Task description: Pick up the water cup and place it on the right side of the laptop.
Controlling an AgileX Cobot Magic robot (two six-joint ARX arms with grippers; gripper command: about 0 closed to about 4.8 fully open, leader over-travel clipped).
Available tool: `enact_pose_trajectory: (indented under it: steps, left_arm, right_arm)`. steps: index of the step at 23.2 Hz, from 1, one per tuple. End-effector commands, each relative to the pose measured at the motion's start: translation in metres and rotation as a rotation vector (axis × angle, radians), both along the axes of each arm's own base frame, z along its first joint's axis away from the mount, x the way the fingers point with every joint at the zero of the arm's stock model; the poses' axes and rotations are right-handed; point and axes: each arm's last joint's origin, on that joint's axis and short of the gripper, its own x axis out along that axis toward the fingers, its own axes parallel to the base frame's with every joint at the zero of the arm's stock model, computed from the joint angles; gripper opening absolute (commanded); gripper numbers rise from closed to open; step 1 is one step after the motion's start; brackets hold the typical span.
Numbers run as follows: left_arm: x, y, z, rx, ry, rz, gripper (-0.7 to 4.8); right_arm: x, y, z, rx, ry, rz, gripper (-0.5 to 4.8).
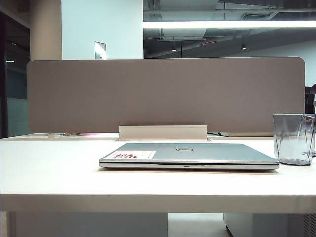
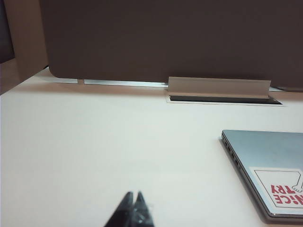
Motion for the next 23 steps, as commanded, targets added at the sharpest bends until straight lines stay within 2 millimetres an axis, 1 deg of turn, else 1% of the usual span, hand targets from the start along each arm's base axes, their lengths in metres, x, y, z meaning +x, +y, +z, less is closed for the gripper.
enact_pose_trajectory:
  steps: [1, 10, 15, 19, 23]
  left_arm:
    - [-0.0004, -0.0002, -0.0017, 0.003, -0.002, -0.006, -0.06]
    - [-0.0004, 0.0001, -0.0017, 0.005, -0.002, 0.005, -0.06]
    - [-0.0002, 0.0001, -0.006, 0.004, 0.043, 0.004, -0.06]
    - [-0.0002, 0.0001, -0.006, 0.001, 0.043, 0.006, -0.06]
    - [-0.0002, 0.002, -0.006, -0.004, 0.043, 0.072, -0.06]
  right_arm:
    - [0.0003, -0.0001, -0.001, 0.0, -0.006, -0.004, -0.05]
    - [0.0003, -0.0001, -0.001, 0.0, -0.006, -0.004, -0.04]
    - [0.0003, -0.0001, -0.001, 0.0, -0.006, -0.004, -0.04]
    - [0.0003, -0.0002, -0.001, 0.0, -0.006, -0.005, -0.05]
    - [0.0003, -0.0001, -0.001, 0.0, -0.006, -0.004, -0.05]
